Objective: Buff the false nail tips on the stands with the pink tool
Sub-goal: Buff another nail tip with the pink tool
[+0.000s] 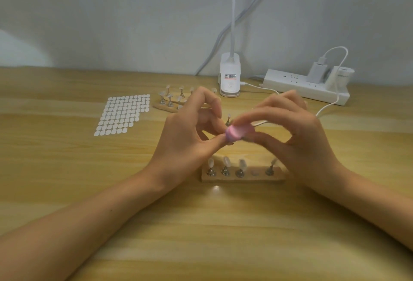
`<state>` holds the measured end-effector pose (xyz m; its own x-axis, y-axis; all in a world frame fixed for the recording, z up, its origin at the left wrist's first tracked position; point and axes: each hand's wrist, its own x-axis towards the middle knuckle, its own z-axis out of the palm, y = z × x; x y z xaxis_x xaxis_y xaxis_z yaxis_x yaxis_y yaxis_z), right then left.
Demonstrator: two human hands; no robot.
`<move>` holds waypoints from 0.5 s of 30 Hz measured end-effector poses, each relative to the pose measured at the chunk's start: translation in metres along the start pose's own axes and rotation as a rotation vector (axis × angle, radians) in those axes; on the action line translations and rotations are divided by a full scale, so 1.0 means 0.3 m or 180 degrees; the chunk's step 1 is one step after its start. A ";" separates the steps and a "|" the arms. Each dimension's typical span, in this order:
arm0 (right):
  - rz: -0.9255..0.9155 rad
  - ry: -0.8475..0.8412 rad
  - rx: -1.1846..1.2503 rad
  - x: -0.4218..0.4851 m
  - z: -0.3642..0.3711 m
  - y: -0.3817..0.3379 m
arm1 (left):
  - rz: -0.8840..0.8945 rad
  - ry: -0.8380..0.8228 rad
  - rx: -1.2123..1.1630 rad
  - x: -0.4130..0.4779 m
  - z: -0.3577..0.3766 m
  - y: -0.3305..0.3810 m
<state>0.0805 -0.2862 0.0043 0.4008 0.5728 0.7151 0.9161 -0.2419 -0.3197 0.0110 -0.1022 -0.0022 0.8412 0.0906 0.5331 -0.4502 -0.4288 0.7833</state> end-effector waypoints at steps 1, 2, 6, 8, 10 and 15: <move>0.0094 0.0040 0.0001 0.002 -0.004 0.004 | -0.0013 0.0000 -0.0015 -0.001 0.000 0.000; 0.0113 0.0063 0.0009 0.004 -0.007 0.006 | -0.0016 0.0000 -0.0037 -0.002 0.000 0.001; -0.0037 -0.0019 -0.0003 0.002 -0.004 0.005 | -0.0010 -0.0035 -0.0029 -0.003 -0.001 0.003; 0.0129 0.0036 -0.0005 0.005 -0.010 0.012 | -0.0039 -0.0044 -0.0064 -0.004 -0.002 0.001; -0.0015 0.0038 -0.0027 0.002 -0.007 0.009 | 0.0041 -0.0042 -0.0025 -0.002 -0.002 0.003; -0.0017 0.0050 -0.0113 0.005 -0.011 0.016 | 0.0108 0.0063 0.0195 -0.001 -0.003 0.006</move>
<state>0.0854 -0.2888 0.0059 0.3956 0.5618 0.7266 0.9180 -0.2666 -0.2937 0.0097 -0.1023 -0.0005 0.8193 0.0926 0.5658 -0.4588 -0.4859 0.7439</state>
